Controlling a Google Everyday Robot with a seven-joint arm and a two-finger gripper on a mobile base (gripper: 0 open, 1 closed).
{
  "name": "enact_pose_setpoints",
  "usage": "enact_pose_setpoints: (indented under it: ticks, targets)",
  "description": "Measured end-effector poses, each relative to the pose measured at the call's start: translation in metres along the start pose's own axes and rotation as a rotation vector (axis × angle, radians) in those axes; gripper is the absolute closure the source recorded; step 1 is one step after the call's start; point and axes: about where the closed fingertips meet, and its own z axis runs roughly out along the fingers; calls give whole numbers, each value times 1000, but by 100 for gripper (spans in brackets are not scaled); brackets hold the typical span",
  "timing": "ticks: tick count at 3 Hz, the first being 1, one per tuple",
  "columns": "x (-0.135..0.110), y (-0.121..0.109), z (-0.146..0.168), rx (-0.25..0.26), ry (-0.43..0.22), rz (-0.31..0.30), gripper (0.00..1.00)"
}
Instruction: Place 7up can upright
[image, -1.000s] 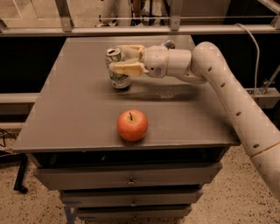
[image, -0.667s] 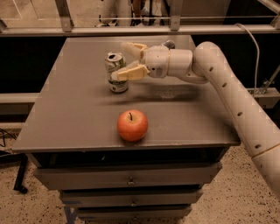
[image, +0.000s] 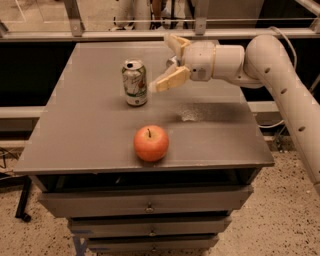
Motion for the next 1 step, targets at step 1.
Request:
enact_pose_setpoints:
  ticks: [1]
  targets:
    - [-36,-4,-51,122,2,-63,0]
